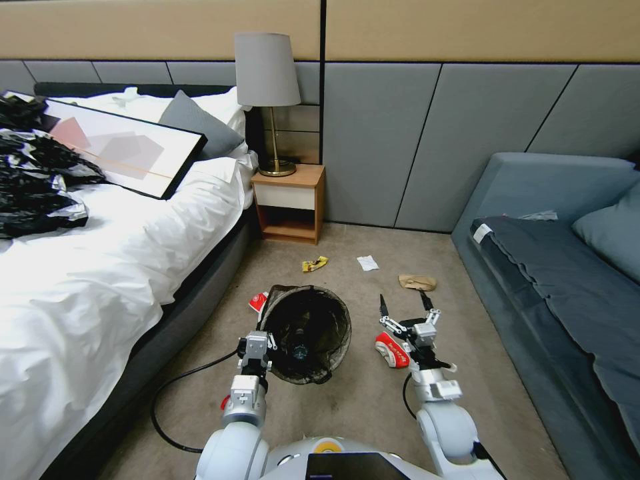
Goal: Pick up the trash bin, then pick up the garbage from the floor and place it into the trash bin.
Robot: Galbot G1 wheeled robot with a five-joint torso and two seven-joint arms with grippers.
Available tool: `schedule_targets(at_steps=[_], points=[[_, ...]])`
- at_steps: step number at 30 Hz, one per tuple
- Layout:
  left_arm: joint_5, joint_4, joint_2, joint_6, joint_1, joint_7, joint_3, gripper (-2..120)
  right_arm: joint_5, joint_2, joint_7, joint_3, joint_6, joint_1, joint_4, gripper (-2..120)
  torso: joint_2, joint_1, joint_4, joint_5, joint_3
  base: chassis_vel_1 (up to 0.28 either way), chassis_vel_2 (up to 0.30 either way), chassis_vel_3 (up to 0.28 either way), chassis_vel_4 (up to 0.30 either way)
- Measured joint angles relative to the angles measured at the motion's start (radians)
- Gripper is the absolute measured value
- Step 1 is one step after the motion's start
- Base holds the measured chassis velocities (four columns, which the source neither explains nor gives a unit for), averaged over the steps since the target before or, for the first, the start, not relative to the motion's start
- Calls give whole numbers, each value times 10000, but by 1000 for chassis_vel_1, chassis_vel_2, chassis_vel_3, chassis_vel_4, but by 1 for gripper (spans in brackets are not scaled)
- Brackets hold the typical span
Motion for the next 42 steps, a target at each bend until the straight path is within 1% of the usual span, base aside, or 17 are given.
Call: schedule_targets(at_steps=[2,6,8,9,10,13,14,16,17,20,21,24,26,32,34,37,42], points=[[5,1,-3,0,8,-1,-1,0,232,-195,6,-72,-405,175,-359,100,0,0,-1,0,0,0,0,0,0],[6,1,-10,-1,2,-2,3,0,395,-333,8,-133,-733,350,-662,100,0,0,0,1,0,0,0,0,0],[17,0,-12,-6,10,-1,23,0,624,-508,9,-209,-1457,612,-1075,100,0,0,0,0,0,0,0,0,0],[17,0,-12,-6,10,-1,23,0,624,-508,9,-209,-1457,612,-1075,100,0,0,0,0,0,0,0,0,0],[23,-4,-13,-8,15,-1,23,0,699,-549,-35,-228,-1722,684,-1219,100,0,0,1,0,0,0,0,0,0],[34,-24,-14,-12,32,0,19,0,761,-606,-405,-226,-2389,834,-1618,100,0,0,0,-1,0,0,0,0,0],[34,-24,-14,-12,32,0,19,0,761,-606,-405,-226,-2389,834,-1618,100,0,0,0,-1,0,0,0,0,0],[42,-37,-16,-34,44,3,17,0,515,-629,-655,-191,-2898,972,-2108,100,0,0,1,1,0,0,0,0,0],[42,-37,-16,-34,44,3,17,0,515,-629,-655,-191,-2898,972,-2108,100,0,0,1,1,0,0,0,0,0],[46,-52,-19,-77,47,11,15,0,366,-678,-1017,-134,-3541,1105,-2574,100,0,0,0,0,0,0,0,0,0],[46,-52,-19,-77,47,11,15,0,366,-678,-1017,-134,-3541,1105,-2574,100,0,0,0,0,0,0,0,0,0],[45,-61,-19,-90,42,11,17,0,342,-761,-1232,-97,-3949,1280,-2979,100,0,0,1,0,0,0,0,0,0],[44,-61,-14,-95,42,9,17,0,335,-797,-1294,-87,-4025,1339,-3113,100,0,0,-1,-1,0,0,0,0,0],[41,-93,-4,-103,47,7,37,0,207,-834,-1564,-57,-4185,1764,-4158,100,0,1,1,0,0,0,0,0,0],[45,-102,-2,-103,66,7,43,0,161,-836,-1650,-51,-4178,1833,-4345,100,0,0,0,0,0,0,0,0,0],[70,-124,-9,-113,125,3,29,0,12,-848,-1809,-6,-4055,2101,-5016,100,0,1,-1,0,1,0,0,0,0],[101,-125,-35,-124,147,-2,29,0,-57,-833,-1894,35,-3898,2373,-5425,100,0,0,1,0,0,0,0,0,0]])
